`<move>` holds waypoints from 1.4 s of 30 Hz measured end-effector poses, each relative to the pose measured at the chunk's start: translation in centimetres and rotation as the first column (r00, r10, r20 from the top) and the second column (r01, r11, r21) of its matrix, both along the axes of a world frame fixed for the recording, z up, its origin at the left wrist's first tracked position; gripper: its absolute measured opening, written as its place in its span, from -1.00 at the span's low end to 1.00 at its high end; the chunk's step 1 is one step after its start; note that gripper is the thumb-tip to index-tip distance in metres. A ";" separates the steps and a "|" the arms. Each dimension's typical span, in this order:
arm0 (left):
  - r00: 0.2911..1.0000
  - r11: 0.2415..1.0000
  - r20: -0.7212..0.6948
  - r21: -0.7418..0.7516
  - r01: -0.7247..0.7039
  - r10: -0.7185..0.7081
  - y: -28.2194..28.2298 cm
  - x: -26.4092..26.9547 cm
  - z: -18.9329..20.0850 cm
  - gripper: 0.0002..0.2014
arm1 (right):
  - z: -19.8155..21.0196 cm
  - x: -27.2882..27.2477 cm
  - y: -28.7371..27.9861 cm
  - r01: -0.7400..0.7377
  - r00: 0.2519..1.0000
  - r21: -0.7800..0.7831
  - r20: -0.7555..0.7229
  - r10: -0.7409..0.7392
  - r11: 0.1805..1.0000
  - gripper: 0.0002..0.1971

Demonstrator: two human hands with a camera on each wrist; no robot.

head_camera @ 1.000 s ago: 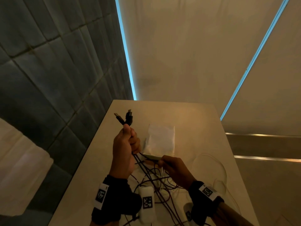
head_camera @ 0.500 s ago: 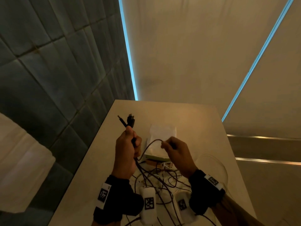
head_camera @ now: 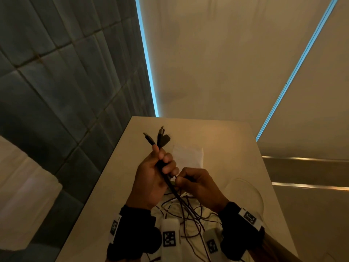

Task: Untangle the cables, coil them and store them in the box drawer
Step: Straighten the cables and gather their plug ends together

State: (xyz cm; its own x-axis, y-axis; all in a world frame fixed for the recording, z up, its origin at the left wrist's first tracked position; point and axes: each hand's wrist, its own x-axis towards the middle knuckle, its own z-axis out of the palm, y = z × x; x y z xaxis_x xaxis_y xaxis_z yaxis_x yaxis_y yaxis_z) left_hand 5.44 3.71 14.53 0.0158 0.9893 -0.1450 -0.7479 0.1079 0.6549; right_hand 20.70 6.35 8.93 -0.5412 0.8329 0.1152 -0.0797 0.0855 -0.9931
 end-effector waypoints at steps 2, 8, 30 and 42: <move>0.999 0.997 0.042 0.070 0.009 -0.012 0.3 -0.4 0.1 -0.60 | -1.1 0.4 -0.2 -0.030 0.999 -0.020 0.030 0.030 0.999 -0.79; 0.998 0.996 0.055 0.081 -0.040 0.036 0.3 -1.1 -0.4 -0.60 | -4.1 0.5 -0.3 -0.036 0.998 -0.134 0.046 0.042 0.990 -0.74; 0.940 0.974 -0.256 0.049 -0.220 0.225 -0.8 -4.0 0.6 -0.62 | -6.1 -2.0 0.1 0.251 0.968 -0.265 0.074 -0.240 0.931 -0.77; 0.807 0.931 -0.493 0.023 -0.363 0.326 -0.4 -1.6 -0.6 -0.63 | 5.2 -4.5 -0.9 -0.012 0.995 -0.091 -0.095 0.003 0.996 -0.55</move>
State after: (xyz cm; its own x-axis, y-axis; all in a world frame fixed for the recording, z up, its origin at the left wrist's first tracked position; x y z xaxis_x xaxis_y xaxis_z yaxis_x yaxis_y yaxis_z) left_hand 3.85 3.31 13.96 -0.4143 0.9033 -0.1116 -0.3370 -0.0383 0.9407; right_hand 16.22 5.43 14.13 -0.5379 0.8382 0.0898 -0.1741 -0.0063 -0.9847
